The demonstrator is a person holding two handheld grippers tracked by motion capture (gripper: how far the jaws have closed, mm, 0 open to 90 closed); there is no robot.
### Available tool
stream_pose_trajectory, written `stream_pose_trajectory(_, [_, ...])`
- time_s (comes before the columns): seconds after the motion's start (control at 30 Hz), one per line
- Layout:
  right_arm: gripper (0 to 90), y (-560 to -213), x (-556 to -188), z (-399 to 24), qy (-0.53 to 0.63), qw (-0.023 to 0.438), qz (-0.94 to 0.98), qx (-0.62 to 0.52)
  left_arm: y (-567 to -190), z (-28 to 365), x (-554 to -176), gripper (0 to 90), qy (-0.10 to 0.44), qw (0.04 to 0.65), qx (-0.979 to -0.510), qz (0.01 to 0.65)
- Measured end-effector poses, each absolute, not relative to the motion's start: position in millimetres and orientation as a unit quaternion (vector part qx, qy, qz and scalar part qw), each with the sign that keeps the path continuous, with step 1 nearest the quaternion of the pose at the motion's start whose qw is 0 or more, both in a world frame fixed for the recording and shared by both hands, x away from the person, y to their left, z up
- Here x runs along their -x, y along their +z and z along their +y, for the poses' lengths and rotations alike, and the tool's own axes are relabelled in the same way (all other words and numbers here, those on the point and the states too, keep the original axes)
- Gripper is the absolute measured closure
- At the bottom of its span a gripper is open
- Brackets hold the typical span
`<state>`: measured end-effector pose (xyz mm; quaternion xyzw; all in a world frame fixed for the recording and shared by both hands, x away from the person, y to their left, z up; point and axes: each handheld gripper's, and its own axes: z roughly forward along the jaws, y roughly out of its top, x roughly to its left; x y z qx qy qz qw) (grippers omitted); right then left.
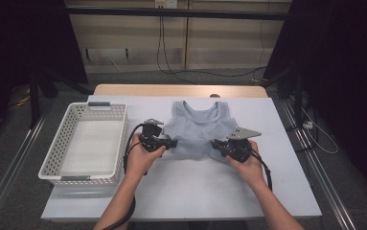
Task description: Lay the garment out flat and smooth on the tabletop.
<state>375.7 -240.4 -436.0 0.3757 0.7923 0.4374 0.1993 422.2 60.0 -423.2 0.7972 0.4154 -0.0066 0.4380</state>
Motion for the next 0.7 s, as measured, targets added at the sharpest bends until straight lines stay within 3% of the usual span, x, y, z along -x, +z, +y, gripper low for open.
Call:
stream_pose_trajectory(0.3, [84.7,-428,-397,-247,0.448,0.203,0.770,-0.407,-423,60,-422,50.5,0.008,0.429,-0.812,0.395])
stream_pose_trajectory(0.53, [84.5,-433,-403,-247,0.438,0.200,0.771,-0.418,-431,59,-421,38.6,0.004,0.407,-0.827,0.387])
stream_pose_trajectory(0.7, [84.4,-435,-406,-249,0.439,0.206,0.764,-0.425,-438,58,-421,34.9,0.012,0.394,-0.834,0.386])
